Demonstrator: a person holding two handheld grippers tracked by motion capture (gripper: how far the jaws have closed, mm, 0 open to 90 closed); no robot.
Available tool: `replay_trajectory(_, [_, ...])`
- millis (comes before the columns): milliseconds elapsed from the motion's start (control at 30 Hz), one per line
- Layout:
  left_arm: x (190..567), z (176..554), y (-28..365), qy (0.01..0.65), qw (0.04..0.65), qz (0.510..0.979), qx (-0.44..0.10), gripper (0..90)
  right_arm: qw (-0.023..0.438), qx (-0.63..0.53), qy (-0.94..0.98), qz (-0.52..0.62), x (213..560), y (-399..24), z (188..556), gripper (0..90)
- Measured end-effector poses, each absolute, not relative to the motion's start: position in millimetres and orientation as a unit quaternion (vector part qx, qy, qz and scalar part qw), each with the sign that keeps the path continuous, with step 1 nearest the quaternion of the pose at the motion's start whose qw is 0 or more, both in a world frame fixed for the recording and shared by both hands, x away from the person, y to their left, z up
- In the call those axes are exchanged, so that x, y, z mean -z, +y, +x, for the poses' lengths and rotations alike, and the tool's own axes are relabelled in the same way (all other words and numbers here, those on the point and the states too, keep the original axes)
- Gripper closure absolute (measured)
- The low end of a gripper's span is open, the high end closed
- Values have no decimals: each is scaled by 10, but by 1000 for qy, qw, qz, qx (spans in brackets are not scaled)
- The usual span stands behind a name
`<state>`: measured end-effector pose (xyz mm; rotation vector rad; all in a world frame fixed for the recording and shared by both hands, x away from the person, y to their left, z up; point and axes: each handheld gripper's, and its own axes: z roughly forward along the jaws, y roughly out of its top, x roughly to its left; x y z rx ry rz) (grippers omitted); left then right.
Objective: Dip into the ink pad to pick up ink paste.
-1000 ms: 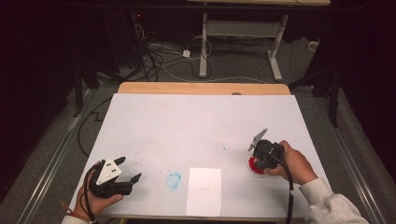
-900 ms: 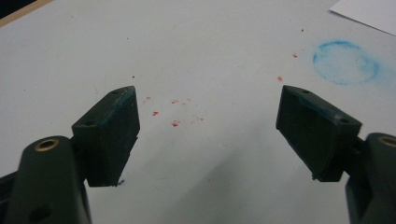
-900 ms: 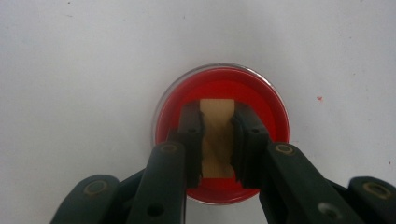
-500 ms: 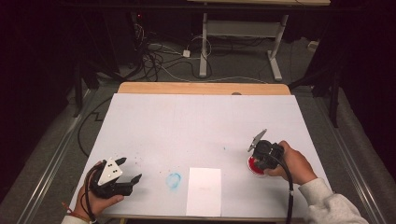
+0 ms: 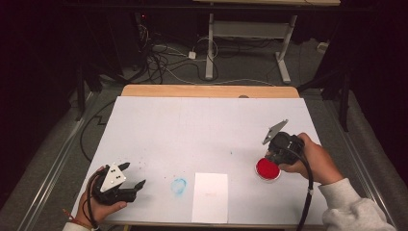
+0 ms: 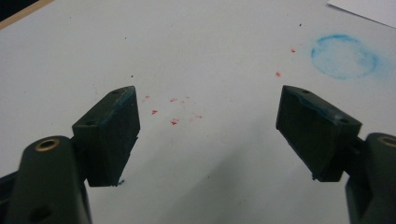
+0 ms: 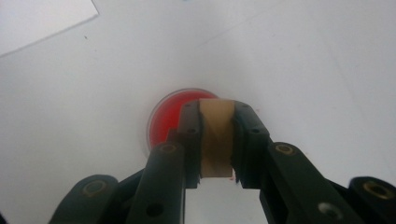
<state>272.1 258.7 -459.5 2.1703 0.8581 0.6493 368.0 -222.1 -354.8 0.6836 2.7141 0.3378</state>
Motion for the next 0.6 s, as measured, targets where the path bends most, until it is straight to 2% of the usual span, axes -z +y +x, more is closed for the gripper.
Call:
replay_trajectory(100, [4597, 2724, 2586, 333, 353, 838, -249, 207, 163, -121, 949, 240, 3450, -2234, 3667, 763])
replay_trajectory(233, [4598, 2728, 2585, 332, 352, 839, -249, 207, 151, -118, 951, 244, 3488, -2259, 3680, 762])
replay_trajectory(600, [4610, 2738, 2573, 331, 348, 842, -246, 207, 102, -72, 961, 247, 4024, -2241, 3786, 760])
